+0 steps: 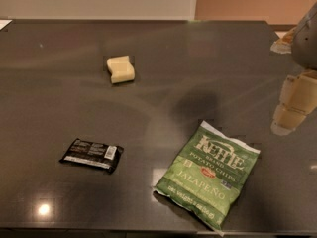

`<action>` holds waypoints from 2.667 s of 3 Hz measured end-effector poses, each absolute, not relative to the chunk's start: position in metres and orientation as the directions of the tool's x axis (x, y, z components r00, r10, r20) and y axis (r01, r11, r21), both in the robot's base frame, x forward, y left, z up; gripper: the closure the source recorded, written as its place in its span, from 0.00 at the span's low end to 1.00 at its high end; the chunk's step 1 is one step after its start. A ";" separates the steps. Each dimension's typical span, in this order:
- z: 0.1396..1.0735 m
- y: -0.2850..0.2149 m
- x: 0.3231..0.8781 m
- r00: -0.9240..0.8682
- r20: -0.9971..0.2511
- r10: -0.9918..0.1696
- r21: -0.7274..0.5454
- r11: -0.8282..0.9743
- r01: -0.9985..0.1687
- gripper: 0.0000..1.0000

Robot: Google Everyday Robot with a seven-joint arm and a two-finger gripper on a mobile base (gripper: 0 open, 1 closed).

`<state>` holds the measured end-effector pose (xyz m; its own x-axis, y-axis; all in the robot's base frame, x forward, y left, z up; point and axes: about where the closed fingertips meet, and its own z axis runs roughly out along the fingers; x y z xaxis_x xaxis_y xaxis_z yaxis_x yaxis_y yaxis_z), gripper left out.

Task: Move sponge near green jalapeno chip bag

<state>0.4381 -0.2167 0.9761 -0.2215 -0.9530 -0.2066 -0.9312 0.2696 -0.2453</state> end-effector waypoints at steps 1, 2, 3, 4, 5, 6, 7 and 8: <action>0.983 -0.208 0.450 -0.213 -0.205 -0.955 -0.252 0.261 -0.932 0.00; 0.994 -0.188 0.481 -0.214 -0.214 -0.953 -0.254 0.265 -0.930 0.00; 1.007 -0.160 0.524 -0.242 -0.251 -0.937 -0.252 0.305 -0.918 0.00; 1.013 -0.125 0.565 -0.277 -0.300 -0.913 -0.229 0.351 -0.908 0.00; 1.009 -0.091 0.593 -0.315 -0.333 -0.889 -0.194 0.391 -0.900 0.00; 0.998 -0.063 0.610 -0.368 -0.344 -0.864 -0.161 0.440 -0.883 0.00; 0.982 -0.042 0.621 -0.446 -0.335 -0.830 -0.130 0.510 -0.850 0.00; 0.970 -0.028 0.631 -0.536 -0.317 -0.782 -0.131 0.596 -0.792 0.00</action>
Offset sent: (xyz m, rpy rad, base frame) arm 0.0892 0.0643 0.0390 0.0252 -0.0082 0.0051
